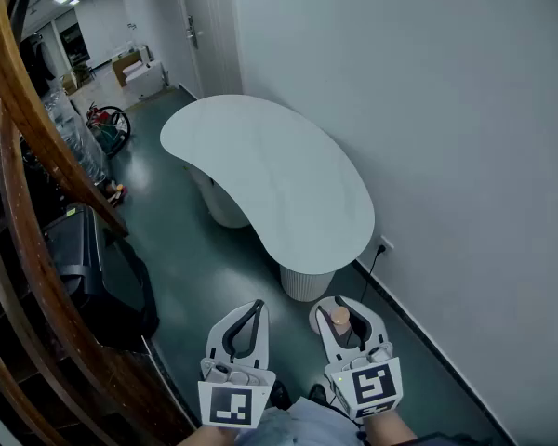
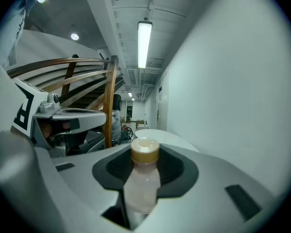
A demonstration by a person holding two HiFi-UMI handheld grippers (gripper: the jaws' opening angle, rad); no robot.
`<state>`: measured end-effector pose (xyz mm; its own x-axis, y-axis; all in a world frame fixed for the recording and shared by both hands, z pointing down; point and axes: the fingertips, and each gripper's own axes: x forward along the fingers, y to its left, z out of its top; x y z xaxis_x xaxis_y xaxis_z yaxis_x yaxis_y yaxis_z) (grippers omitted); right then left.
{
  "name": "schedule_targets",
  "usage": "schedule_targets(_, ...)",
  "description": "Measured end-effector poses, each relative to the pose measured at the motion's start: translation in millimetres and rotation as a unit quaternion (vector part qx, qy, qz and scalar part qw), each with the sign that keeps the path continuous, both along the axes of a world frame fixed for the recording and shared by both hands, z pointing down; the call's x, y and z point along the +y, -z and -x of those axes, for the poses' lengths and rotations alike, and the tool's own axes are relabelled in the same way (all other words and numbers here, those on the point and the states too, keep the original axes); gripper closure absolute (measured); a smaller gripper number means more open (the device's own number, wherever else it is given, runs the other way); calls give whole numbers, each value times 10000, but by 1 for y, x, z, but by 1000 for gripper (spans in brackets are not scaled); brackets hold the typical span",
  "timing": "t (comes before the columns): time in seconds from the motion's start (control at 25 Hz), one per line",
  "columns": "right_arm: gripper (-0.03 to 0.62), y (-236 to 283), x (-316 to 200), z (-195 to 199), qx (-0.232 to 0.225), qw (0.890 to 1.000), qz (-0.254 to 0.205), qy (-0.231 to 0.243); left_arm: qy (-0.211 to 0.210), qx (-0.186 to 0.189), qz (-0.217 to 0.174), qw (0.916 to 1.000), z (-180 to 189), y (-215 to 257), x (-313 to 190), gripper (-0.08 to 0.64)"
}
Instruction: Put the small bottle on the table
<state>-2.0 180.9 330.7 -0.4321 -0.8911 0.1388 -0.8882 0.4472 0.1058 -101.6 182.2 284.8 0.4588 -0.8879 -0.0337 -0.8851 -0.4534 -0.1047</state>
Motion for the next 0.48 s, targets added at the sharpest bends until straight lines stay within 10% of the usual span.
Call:
schedule_targets(0.12, 472, -1, -4, 7, -5, 10000, -24, -74, -267, -582, -276, 9976, 3, 1, -2, 560)
schedule_targets(0.32, 472, -1, -10, 10, -218, 9994, 49, -253, -159, 93, 47, 9998, 12, -4, -10, 560)
schedule_targets(0.48, 472, 3, -19, 7, -199, 9989, 137, -412, -675, -1324, -759, 9860, 4, 5, -19, 560)
